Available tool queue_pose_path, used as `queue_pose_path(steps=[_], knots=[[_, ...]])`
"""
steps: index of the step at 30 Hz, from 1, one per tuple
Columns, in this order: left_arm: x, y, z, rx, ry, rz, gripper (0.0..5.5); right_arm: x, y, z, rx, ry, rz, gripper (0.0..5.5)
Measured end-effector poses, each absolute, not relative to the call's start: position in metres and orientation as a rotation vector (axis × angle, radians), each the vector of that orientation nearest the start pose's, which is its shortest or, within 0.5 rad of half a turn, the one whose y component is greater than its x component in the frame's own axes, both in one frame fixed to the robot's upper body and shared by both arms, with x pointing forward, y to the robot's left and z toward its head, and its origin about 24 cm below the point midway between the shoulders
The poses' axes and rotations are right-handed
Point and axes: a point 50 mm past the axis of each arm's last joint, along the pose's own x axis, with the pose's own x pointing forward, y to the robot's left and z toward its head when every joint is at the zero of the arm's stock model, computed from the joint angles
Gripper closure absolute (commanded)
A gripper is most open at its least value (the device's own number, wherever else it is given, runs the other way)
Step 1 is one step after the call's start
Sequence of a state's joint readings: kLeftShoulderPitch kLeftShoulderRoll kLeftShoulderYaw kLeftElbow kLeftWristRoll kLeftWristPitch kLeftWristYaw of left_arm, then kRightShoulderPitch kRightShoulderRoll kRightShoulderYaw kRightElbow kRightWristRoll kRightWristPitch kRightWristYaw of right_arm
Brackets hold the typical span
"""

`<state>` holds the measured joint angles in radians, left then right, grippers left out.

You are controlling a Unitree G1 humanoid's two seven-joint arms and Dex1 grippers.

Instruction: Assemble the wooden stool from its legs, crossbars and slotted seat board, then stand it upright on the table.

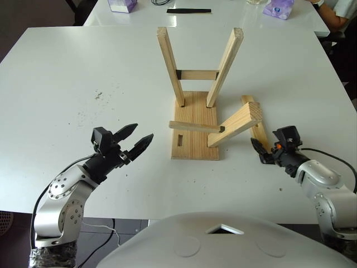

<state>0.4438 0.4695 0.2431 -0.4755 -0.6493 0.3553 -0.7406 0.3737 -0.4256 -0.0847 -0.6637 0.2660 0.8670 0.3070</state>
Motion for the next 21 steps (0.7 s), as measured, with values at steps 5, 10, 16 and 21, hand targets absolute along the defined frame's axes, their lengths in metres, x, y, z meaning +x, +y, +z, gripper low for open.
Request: queue_pose_path(steps=[5,10,16,21], knots=[[0.156,0.22,0.076,-0.198,0.191,-0.652,1.81,0.158,-0.203,0.047,-0.116,0.634,0.292,1.73],[0.16,0.224,0.079,-0.19,0.172,-0.607,1.81,0.16,-0.209,0.041,-0.132,0.627,0.281,2.68],[0.19,0.254,0.1,-0.089,0.066,-0.322,1.81,0.167,-0.214,0.039,-0.147,0.596,0.26,3.45],[0.209,0.274,0.123,-0.092,0.059,-0.16,1.81,0.182,-0.223,0.039,-0.146,0.563,0.227,3.45]])
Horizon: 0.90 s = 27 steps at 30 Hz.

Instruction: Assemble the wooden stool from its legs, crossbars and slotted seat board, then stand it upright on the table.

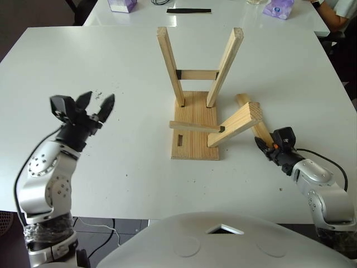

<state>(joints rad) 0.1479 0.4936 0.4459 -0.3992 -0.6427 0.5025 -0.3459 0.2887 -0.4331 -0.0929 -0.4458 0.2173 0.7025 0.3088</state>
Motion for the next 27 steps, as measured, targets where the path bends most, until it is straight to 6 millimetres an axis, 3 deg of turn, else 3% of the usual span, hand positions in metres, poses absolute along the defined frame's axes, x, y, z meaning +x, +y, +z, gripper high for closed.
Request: queue_pose_path(steps=[3,5,7,9,12,14,16,20,27], knots=[[0.219,0.276,0.148,-0.106,0.013,-0.182,1.81,0.212,-0.234,0.061,-0.124,0.434,0.196,3.45],[0.225,0.261,0.18,-0.126,-0.079,-0.295,1.81,0.238,-0.24,0.09,-0.1,0.29,0.212,3.45],[0.229,0.243,0.205,-0.147,-0.168,-0.418,1.81,0.256,-0.244,0.122,-0.051,0.16,0.256,3.45],[0.233,0.213,0.227,-0.163,-0.232,-0.596,1.81,0.273,-0.243,0.174,0.052,-0.041,0.355,3.45],[0.23,0.176,0.247,-0.172,-0.278,-0.833,1.49,0.279,-0.23,0.233,0.156,-0.214,0.585,3.45],[0.222,0.151,0.264,-0.193,-0.319,-1.042,1.23,0.269,-0.21,0.266,0.203,-0.281,0.869,3.45],[0.216,0.137,0.28,-0.209,-0.35,-1.185,0.96,0.252,-0.19,0.281,0.191,-0.275,1.141,3.45],[0.211,0.127,0.291,-0.282,-0.337,-1.339,0.96,0.233,-0.174,0.282,0.186,-0.179,1.433,3.45],[0.202,0.121,0.299,-0.392,-0.308,-1.471,0.96,0.225,-0.163,0.276,0.16,-0.082,1.598,3.45]])
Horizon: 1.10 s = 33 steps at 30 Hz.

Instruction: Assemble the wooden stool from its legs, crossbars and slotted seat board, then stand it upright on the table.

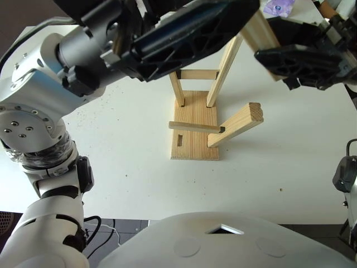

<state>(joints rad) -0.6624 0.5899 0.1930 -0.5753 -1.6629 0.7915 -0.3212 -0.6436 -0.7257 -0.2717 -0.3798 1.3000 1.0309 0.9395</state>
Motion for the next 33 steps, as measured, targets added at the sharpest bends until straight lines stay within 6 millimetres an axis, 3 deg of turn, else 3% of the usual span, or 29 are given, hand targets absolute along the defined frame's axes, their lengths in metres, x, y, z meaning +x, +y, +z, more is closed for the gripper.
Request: queue_pose_path(steps=[4,19,30,31,33], knots=[[0.2,0.122,0.302,-0.395,-0.309,-1.488,0.96,0.223,-0.163,0.275,0.14,-0.051,1.625,3.45],[0.195,0.127,0.294,-0.359,-0.289,-1.521,3.26,0.221,-0.17,0.27,0.045,-0.013,1.659,3.45],[0.195,0.126,0.284,-0.311,-0.283,-1.516,3.34,0.22,-0.172,0.264,-0.049,-0.007,1.644,3.45],[0.195,0.126,0.284,-0.305,-0.29,-1.517,3.34,0.22,-0.172,0.264,-0.055,-0.01,1.636,3.08],[0.197,0.128,0.281,-0.293,-0.282,-1.503,3.36,0.222,-0.173,0.265,-0.069,-0.033,1.617,2.89]])
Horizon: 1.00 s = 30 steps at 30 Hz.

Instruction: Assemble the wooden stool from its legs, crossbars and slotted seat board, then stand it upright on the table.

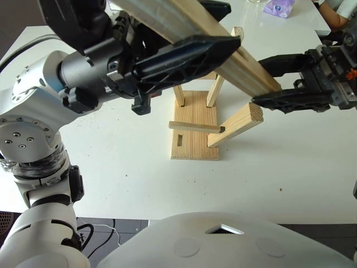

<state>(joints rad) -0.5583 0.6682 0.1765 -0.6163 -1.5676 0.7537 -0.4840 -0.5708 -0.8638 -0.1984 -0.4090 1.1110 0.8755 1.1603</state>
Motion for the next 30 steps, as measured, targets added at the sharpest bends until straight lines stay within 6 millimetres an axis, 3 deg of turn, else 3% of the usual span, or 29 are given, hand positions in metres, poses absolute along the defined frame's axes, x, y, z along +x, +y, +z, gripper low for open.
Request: queue_pose_path(steps=[1,5,10,14,17,20,23,25,28,30], knots=[[0.198,0.128,0.28,-0.289,-0.273,-1.492,3.39,0.223,-0.174,0.266,-0.075,-0.041,1.609,2.66],[0.202,0.132,0.278,-0.304,-0.283,-1.481,3.45,0.234,-0.18,0.267,-0.086,-0.051,1.503,2.62],[0.21,0.148,0.302,-0.343,-0.445,-1.383,3.45,0.245,-0.186,0.269,-0.077,-0.098,1.416,2.62],[0.214,0.184,0.333,-0.29,-0.62,-1.189,3.45,0.253,-0.192,0.267,-0.058,-0.11,1.341,2.62],[0.216,0.211,0.337,-0.183,-0.627,-1.037,3.45,0.253,-0.198,0.264,-0.052,-0.111,1.294,2.62],[0.218,0.243,0.312,-0.1,-0.508,-0.922,3.45,0.254,-0.207,0.253,-0.044,-0.086,1.232,2.62],[0.219,0.267,0.266,-0.02,-0.326,-0.854,3.45,0.253,-0.213,0.244,-0.032,-0.068,1.179,2.62],[0.218,0.274,0.241,0.036,-0.238,-0.827,3.45,0.252,-0.215,0.242,-0.031,-0.062,1.162,2.62],[0.203,0.273,0.176,0.05,-0.063,-0.857,3.45,0.253,-0.217,0.238,-0.043,-0.054,1.131,2.62],[0.197,0.265,0.162,0.041,-0.031,-0.897,3.45,0.254,-0.217,0.237,-0.049,-0.05,1.126,2.62]])
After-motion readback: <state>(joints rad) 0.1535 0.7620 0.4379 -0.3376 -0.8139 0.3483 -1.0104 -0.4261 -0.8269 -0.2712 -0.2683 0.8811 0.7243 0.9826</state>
